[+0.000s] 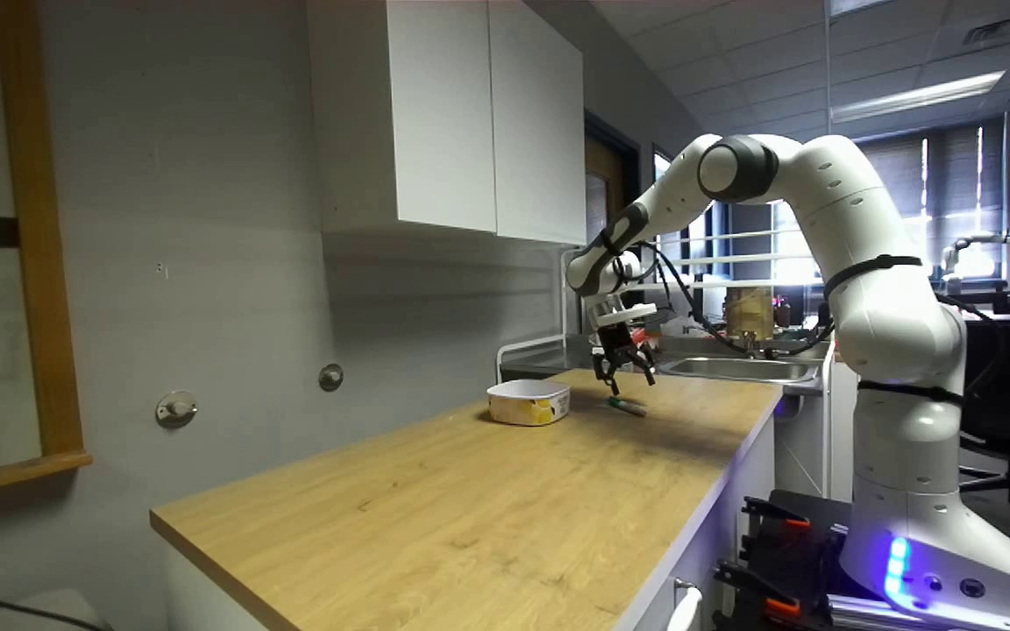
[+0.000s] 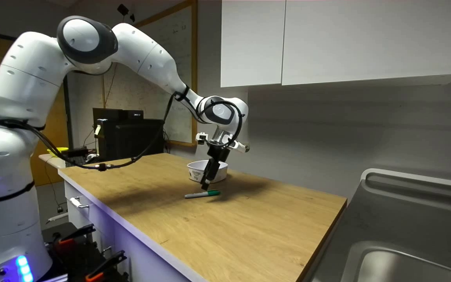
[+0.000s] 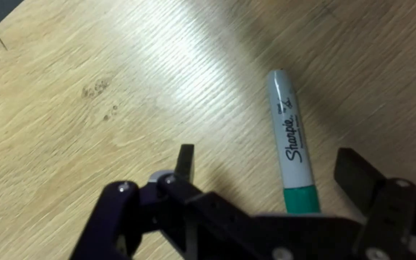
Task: Put the green object in the white bowl
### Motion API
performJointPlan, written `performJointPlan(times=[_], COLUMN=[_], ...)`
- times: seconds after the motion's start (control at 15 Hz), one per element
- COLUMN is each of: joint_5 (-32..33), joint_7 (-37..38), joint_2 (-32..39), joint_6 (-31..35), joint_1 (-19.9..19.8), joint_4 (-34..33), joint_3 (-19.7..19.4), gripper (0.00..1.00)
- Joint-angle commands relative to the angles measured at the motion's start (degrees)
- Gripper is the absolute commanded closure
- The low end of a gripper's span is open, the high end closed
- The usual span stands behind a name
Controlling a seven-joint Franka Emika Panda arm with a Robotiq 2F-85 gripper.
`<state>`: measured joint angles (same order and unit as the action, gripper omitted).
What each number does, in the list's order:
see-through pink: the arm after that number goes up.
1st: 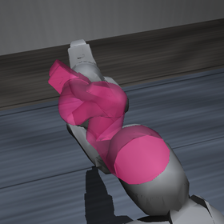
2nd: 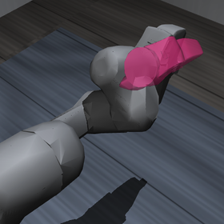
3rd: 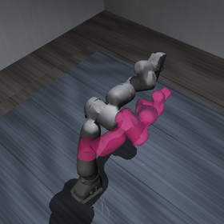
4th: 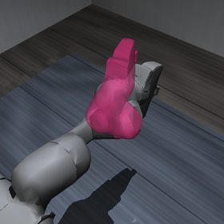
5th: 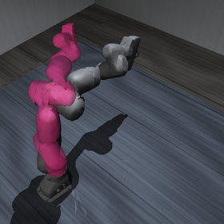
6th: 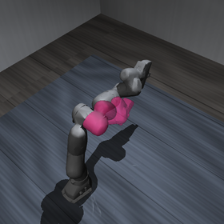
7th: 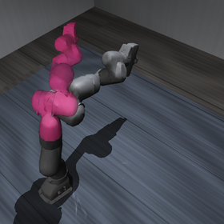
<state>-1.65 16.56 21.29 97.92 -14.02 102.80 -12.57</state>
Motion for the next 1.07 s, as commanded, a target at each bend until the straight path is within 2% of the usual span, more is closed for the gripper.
performJointPlan(times=[0.0,0.87,0.93,1.0], joint_5=[-1.8,-3.6,-3.9,-4.3], joint_7=[-3.4,-8.2,-8.7,-9.2], joint_2=[-0.6,4.2,4.2,4.1], joint_6=[1.0,5.5,5.6,5.6], joint_1=[0.2,0.0,-0.1,-0.2], joint_4=[0.9,1.1,1.2,1.2], joint_3=[0.5,1.1,1.1,1.1], gripper=[0.00,0.00,0.25,0.27])
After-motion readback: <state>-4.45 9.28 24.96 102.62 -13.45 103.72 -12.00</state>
